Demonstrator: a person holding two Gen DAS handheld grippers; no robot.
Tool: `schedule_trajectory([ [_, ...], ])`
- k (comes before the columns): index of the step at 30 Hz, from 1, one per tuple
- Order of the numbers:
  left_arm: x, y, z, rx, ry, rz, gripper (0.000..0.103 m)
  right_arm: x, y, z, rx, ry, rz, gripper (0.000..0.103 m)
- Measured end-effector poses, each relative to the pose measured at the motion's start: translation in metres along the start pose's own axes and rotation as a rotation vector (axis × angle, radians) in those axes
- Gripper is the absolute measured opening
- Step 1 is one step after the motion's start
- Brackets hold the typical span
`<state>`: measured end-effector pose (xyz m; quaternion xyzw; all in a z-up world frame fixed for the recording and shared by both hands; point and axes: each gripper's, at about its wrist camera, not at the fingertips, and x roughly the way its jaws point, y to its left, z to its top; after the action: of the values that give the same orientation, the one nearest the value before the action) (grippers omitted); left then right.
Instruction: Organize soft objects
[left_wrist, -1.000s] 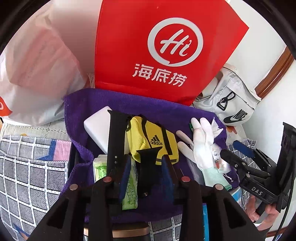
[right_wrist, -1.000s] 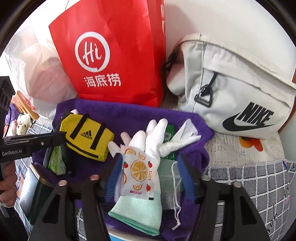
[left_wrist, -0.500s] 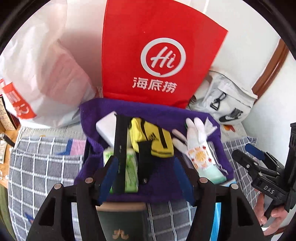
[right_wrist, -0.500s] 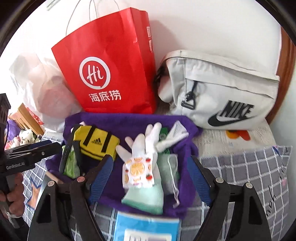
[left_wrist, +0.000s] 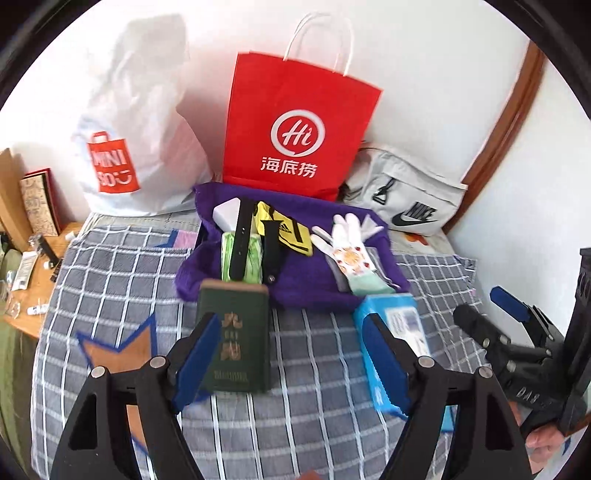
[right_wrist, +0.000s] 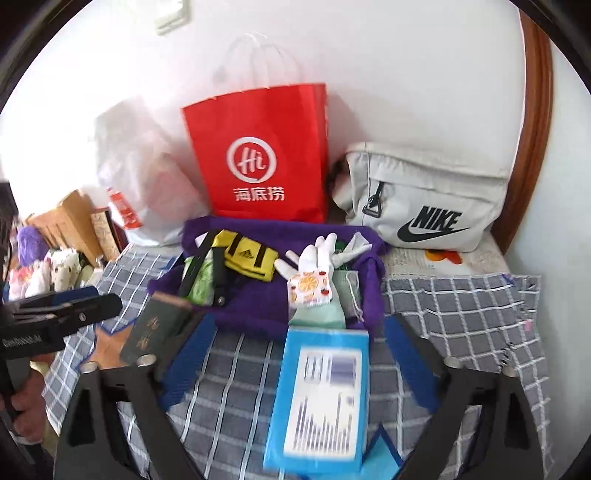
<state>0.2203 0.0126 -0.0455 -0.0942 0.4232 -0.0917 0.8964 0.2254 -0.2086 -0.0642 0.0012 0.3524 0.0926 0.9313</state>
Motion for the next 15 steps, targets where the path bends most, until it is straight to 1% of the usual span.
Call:
schedule_trajectory([
  [1,-0.009,-0.003,-0.006,0.0,-0.009,-0.001,0.078,-0.01,0.003,-0.006,-0.009,-0.012,-0.014,0.102],
  [4,-0.031,-0.01,-0.023,0.007,-0.029,0.013,0.084,-0.036,0.006,-0.024,-0.01,-0.019,-0.041,0.103],
  [6,-0.044,-0.016,-0.034,0.018,-0.044,0.038,0.092,-0.051,0.006,-0.036,0.004,-0.012,-0.039,0.103],
  [9,-0.062,-0.023,-0.052,0.028,-0.069,0.075,0.095,-0.074,0.006,-0.053,0.022,-0.008,-0.027,0.103],
  [15,-0.097,-0.032,-0.084,0.033,-0.092,0.107,0.096,-0.112,0.001,-0.086,0.058,0.004,-0.04,0.103],
])
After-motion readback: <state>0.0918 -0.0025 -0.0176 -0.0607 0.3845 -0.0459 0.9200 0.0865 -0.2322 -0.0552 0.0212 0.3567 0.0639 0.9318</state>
